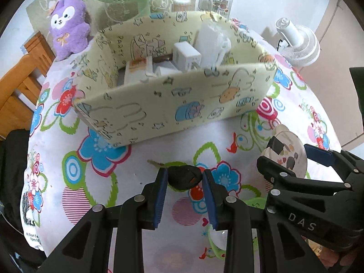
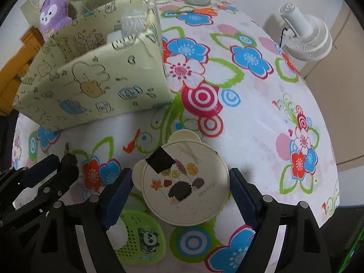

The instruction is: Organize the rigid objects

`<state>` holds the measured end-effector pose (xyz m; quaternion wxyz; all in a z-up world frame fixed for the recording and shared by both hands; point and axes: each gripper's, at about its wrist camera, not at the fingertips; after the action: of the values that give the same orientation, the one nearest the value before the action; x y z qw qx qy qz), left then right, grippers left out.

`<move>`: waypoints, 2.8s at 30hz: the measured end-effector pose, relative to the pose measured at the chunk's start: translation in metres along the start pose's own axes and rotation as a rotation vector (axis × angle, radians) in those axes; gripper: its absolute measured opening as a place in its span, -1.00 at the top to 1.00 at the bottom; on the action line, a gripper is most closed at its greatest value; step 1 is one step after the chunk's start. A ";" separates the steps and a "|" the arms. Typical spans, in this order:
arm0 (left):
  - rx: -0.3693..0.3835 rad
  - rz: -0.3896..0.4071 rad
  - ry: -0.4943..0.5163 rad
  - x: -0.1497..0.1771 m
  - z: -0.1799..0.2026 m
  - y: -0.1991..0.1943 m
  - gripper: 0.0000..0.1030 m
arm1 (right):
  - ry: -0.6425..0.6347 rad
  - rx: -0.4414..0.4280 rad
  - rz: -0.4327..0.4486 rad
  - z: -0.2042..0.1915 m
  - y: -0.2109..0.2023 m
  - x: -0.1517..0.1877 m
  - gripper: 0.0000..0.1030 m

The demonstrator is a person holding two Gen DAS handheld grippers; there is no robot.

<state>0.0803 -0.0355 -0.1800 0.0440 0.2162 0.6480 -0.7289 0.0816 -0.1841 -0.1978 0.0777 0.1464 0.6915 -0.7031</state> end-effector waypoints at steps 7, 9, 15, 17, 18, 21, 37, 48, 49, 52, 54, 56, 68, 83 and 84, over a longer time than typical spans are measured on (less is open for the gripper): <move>-0.015 0.029 -0.029 -0.005 0.001 -0.019 0.40 | -0.026 -0.007 0.023 -0.002 -0.020 -0.007 -0.65; -0.018 0.036 -0.040 -0.006 0.003 -0.024 0.40 | -0.029 -0.012 0.028 -0.002 -0.024 -0.008 -0.65; -0.029 0.058 -0.066 -0.011 0.009 -0.037 0.40 | -0.047 -0.025 0.048 0.001 -0.041 -0.013 -0.65; -0.033 0.061 -0.073 -0.012 0.009 -0.039 0.40 | -0.056 -0.027 0.053 0.002 -0.045 -0.015 -0.65; -0.035 0.062 -0.077 -0.013 0.009 -0.040 0.40 | -0.059 -0.029 0.054 0.002 -0.046 -0.015 -0.65; -0.043 0.073 -0.088 -0.015 0.012 -0.047 0.40 | -0.067 -0.039 0.060 0.004 -0.052 -0.018 -0.65; -0.081 0.139 -0.119 -0.033 0.026 -0.091 0.41 | -0.099 -0.061 0.125 0.013 -0.097 -0.036 -0.65; -0.093 0.167 -0.119 -0.038 0.030 -0.111 0.41 | -0.106 -0.067 0.157 0.016 -0.122 -0.042 -0.65; -0.094 0.170 -0.119 -0.039 0.029 -0.113 0.41 | -0.106 -0.069 0.160 0.016 -0.124 -0.043 -0.65; -0.095 0.178 -0.118 -0.040 0.028 -0.116 0.41 | -0.105 -0.070 0.166 0.014 -0.128 -0.044 -0.65; -0.094 0.179 -0.118 -0.041 0.026 -0.117 0.41 | -0.103 -0.070 0.169 0.013 -0.129 -0.044 -0.65; -0.093 0.181 -0.113 -0.041 0.024 -0.118 0.41 | -0.099 -0.070 0.170 0.010 -0.129 -0.045 -0.65; -0.073 0.176 -0.079 -0.055 0.007 -0.114 0.41 | -0.065 -0.059 0.170 -0.003 -0.126 -0.055 -0.65; -0.072 0.168 -0.089 -0.092 -0.004 -0.101 0.41 | -0.089 -0.069 0.167 -0.010 -0.113 -0.097 -0.65; -0.073 0.167 -0.090 -0.093 -0.005 -0.100 0.41 | -0.094 -0.072 0.165 -0.010 -0.112 -0.099 -0.65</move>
<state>0.1315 -0.0351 -0.0527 0.1415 0.2346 0.6511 -0.7078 0.1415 -0.1798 -0.0604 0.1729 0.1669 0.6974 -0.6753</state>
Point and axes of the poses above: each gripper's, at about its wrist camera, not at the fingertips, and y roughly the way its jaws point, z to its right, x to its underside, and after that the axes turned 1 degree about x, right-handed
